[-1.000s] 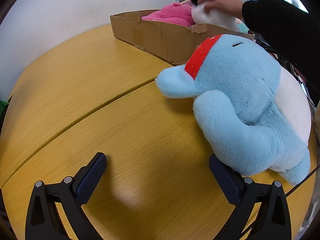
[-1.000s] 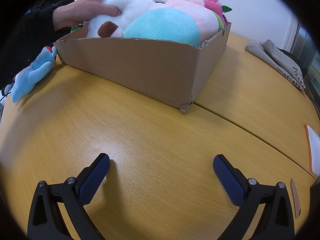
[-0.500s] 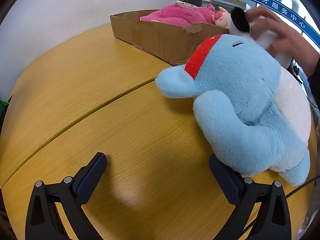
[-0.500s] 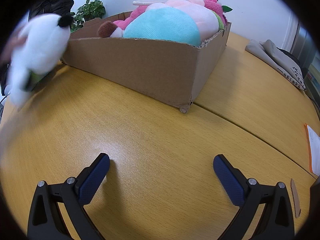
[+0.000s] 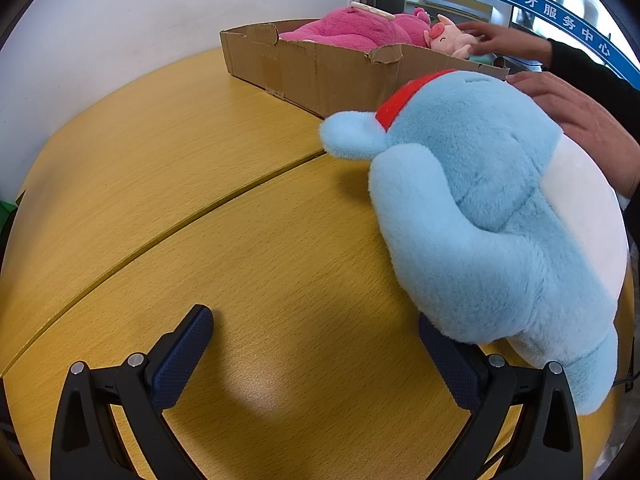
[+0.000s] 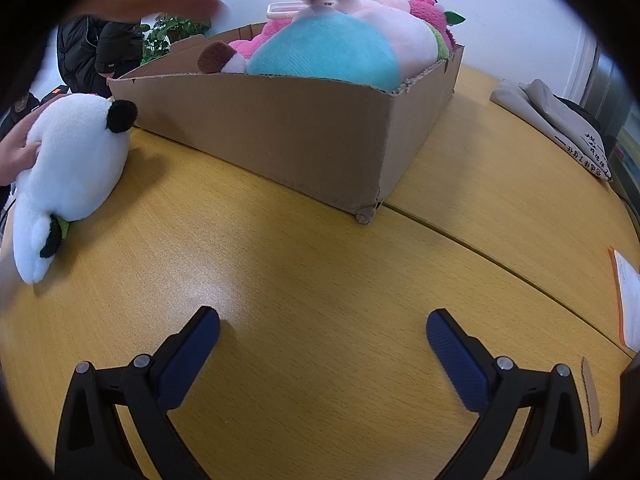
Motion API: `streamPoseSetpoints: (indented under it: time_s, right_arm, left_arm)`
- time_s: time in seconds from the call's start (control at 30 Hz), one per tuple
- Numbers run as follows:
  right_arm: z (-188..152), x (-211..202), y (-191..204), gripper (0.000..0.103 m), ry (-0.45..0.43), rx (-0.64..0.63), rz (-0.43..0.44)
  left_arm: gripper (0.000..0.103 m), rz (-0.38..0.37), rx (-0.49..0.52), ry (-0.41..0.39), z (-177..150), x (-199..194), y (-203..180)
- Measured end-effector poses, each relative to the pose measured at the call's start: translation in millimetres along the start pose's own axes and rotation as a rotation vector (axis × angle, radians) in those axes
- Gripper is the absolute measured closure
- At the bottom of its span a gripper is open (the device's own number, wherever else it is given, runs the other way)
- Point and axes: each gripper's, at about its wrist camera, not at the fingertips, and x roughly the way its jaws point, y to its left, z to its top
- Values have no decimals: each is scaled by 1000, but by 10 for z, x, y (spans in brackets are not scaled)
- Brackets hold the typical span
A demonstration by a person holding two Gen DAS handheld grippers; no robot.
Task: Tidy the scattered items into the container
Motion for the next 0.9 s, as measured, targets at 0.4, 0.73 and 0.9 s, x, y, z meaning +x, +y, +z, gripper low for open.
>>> streamPoseSetpoints:
  time_s: [0.4, 0.73, 0.9]
  right_arm:
    - [-2, 1, 9, 0, 0, 0, 0]
    - [5, 7, 5, 0, 1, 0, 0]
    - [18, 11, -12, 0, 1, 0, 1]
  left_arm:
    - [0, 0, 0, 0, 5, 6, -13]
    - [0, 1, -1, 0, -6, -1, -17]
    - [0, 1, -1, 0, -3, 3, -10]
